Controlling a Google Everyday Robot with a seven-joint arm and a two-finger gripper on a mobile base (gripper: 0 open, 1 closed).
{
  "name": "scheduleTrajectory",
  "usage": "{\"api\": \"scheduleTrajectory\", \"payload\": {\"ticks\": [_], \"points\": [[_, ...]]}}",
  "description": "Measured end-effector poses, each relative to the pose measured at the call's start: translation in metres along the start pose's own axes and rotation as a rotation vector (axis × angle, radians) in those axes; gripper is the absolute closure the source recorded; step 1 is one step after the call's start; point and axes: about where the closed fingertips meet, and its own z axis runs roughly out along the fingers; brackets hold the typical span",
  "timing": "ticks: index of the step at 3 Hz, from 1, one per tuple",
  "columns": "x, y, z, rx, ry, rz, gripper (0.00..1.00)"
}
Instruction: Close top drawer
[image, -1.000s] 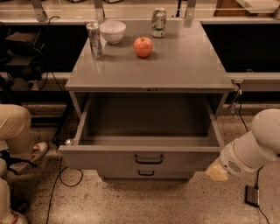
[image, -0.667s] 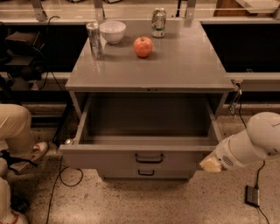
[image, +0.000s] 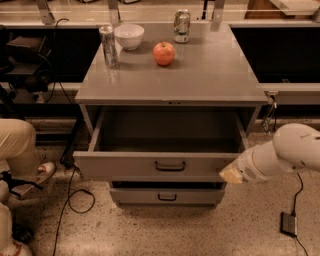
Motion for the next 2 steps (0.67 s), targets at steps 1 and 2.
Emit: {"api": "scheduleTrajectory", "payload": {"ticks": [1,2], "points": [[-0.029,-0.012,0.016,-0.003,-0.064,-0.032,1.0],[-0.056,-0.021,0.027,-0.008,-0.114,-0.063,1.0]]}}
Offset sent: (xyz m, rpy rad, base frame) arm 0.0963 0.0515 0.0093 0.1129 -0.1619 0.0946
